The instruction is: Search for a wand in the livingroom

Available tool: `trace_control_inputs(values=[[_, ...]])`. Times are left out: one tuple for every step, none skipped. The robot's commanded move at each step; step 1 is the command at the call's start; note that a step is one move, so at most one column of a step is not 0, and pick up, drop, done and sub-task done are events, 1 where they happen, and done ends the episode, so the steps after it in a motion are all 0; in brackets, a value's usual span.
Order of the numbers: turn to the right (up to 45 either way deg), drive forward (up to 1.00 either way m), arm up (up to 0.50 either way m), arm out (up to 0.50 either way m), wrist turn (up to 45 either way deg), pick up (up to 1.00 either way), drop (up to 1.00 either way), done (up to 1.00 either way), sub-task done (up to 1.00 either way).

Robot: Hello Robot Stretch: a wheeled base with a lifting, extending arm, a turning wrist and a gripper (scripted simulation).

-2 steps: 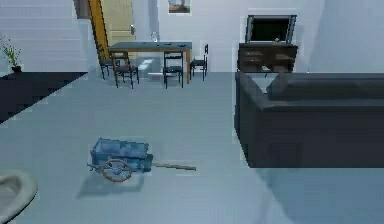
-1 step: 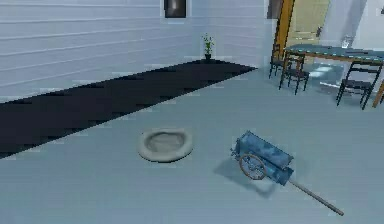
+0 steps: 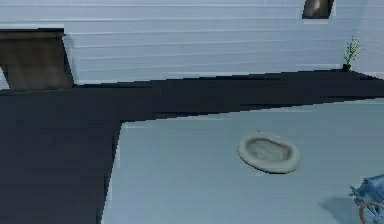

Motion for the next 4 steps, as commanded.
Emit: trace_control_inputs(values=[[0.0,1.0,0.0,0.0,0.0,0.0,0.0,0.0,0.0],[-3.0,0.0,0.0,0.0,0.0,0.0,0.0,0.0,0.0],[0.0,1.0,0.0,0.0,0.0,0.0,0.0,0.0,0.0],[21.0,0.0,0.0,0.0,0.0,0.0,0.0,0.0,0.0]])
